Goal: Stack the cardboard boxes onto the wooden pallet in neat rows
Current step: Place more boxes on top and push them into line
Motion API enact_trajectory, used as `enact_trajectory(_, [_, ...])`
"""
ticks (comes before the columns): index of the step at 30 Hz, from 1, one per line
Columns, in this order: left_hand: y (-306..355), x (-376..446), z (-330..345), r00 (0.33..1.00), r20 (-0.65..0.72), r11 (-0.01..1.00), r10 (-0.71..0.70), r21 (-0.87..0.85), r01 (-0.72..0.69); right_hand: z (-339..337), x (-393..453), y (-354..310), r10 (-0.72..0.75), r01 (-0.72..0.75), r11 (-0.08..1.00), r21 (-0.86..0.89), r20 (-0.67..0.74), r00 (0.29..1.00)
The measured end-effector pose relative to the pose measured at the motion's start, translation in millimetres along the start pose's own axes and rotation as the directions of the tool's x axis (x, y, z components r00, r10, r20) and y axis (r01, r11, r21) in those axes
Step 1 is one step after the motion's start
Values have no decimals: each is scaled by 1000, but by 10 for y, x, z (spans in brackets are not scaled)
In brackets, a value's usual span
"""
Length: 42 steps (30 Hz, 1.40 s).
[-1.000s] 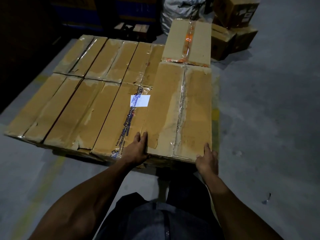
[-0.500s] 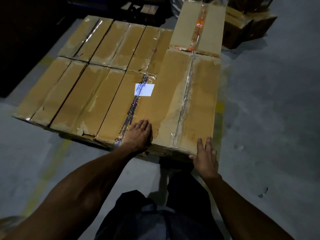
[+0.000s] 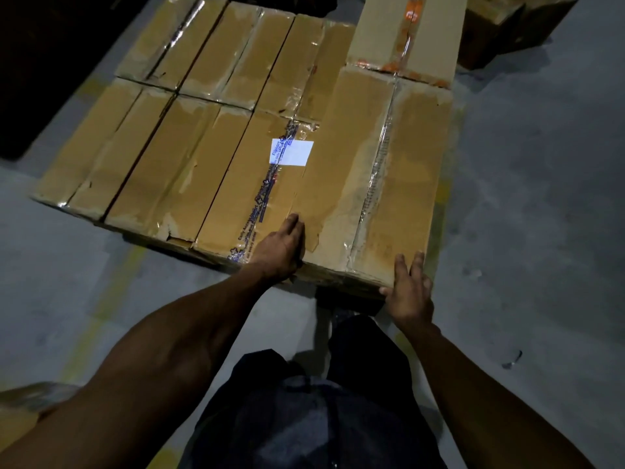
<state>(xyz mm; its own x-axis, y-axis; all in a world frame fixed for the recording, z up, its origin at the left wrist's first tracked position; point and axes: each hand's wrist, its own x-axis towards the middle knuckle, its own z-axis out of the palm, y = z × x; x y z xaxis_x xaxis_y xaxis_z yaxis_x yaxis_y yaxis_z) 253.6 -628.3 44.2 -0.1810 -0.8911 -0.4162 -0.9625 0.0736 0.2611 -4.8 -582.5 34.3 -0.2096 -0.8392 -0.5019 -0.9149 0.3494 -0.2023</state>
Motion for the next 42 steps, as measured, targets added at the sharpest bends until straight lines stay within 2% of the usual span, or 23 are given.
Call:
enact_trajectory(5, [55, -42, 85, 1000, -20, 999, -3, -53, 2, -16, 9, 87, 15, -15, 1000, -3, -3, 1000])
enact_trajectory(14, [70, -86, 58, 1000, -18, 999, 11, -32, -11, -39, -13, 59, 22, -22, 1000, 13, -2, 1000])
enact_trajectory(24, [25, -43, 93, 1000, 15, 999, 18, 37, -19, -36, -8, 17, 27, -27, 1000, -7, 28, 999])
enact_trajectory(28, [40, -31, 46, 999, 4, 989, 51, 140, -51, -73, -32, -16, 38, -36, 999, -38, 63, 997])
enact_trajectory(33, [98, -133, 26, 997, 73, 980, -20, 197, 5, -193, -76, -143, 52, -39, 988, -147, 90, 995])
enact_trajectory(36, [104, -304, -10, 997, 40, 989, -60, 139, 54, -271, -206, -332, -11, 18, 994, -105, 68, 998])
enact_trajectory(42, [-17, -1021, -99, 984, -43, 984, -171, 46, 173, -304, -757, -807, -237, 234, 970, 72, 42, 971])
